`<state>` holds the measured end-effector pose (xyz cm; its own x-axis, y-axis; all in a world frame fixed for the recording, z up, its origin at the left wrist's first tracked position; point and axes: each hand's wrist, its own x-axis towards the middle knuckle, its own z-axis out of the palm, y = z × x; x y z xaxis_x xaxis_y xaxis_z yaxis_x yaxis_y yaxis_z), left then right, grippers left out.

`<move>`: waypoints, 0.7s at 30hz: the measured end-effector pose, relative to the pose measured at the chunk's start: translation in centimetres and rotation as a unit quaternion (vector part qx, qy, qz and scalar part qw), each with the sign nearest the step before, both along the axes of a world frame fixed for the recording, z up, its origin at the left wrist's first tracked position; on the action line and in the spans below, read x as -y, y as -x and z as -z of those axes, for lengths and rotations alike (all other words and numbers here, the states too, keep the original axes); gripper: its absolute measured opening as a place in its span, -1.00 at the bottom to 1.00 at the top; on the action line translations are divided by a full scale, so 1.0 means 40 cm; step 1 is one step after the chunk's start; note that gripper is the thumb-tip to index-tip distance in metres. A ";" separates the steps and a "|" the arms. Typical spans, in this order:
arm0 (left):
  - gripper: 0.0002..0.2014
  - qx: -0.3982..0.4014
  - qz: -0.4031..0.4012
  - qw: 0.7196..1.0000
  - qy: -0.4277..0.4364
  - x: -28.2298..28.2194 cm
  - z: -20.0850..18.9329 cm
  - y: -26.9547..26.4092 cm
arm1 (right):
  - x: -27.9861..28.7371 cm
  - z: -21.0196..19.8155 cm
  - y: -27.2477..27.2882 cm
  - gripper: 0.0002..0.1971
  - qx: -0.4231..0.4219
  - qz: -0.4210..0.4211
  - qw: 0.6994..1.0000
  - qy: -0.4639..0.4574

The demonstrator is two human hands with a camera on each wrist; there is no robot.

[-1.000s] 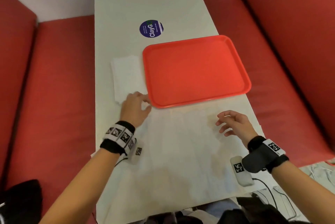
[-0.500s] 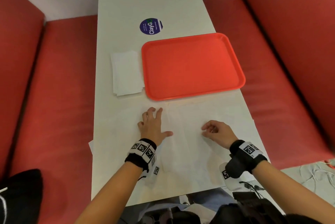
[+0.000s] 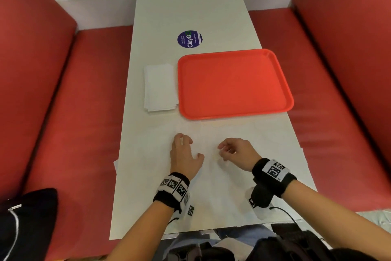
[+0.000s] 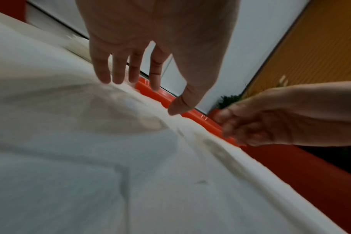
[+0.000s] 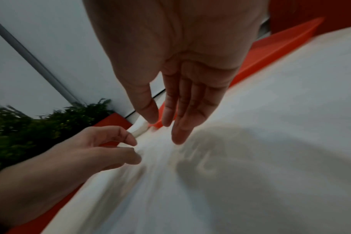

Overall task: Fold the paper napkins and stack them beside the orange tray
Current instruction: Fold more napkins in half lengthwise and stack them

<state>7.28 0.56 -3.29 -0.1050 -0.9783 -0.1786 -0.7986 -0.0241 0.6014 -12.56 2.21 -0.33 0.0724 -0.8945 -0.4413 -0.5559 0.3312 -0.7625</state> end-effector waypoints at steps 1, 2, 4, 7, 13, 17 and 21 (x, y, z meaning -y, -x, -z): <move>-0.54 0.023 -0.013 1.000 -0.002 -0.008 0.000 -0.010 | 0.019 -0.003 -0.028 -0.82 0.028 -0.004 0.999 -0.023; -0.48 0.050 -0.025 0.998 -0.017 -0.017 0.001 -0.022 | 0.035 -0.002 -0.053 -0.73 0.049 -0.004 0.998 -0.050; -0.38 0.083 -0.035 0.994 -0.066 -0.032 0.010 -0.048 | 0.059 0.005 -0.092 -0.57 0.059 0.005 0.995 -0.083; -0.38 0.032 -0.025 0.992 -0.118 -0.049 0.024 -0.077 | 0.080 0.031 -0.130 -0.38 0.072 0.053 0.990 -0.104; -0.43 -0.034 -0.025 0.992 -0.117 -0.057 0.018 -0.103 | 0.115 0.048 -0.186 -0.60 0.040 0.068 0.988 -0.132; -0.48 -0.096 -0.084 0.989 -0.071 -0.047 -0.016 -0.137 | 0.125 0.025 -0.219 -0.65 0.060 -0.002 0.995 -0.082; -0.59 -0.205 -0.209 0.956 -0.001 -0.033 -0.059 -0.190 | 0.130 -0.084 -0.197 -0.90 0.283 0.082 0.955 -0.023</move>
<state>14.89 1.87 -0.95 0.2338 -0.9497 -0.2084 -0.4158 -0.2914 0.8615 -4.69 -2.98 3.01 0.1720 -0.8945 -0.4127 0.0041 0.4196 -0.9077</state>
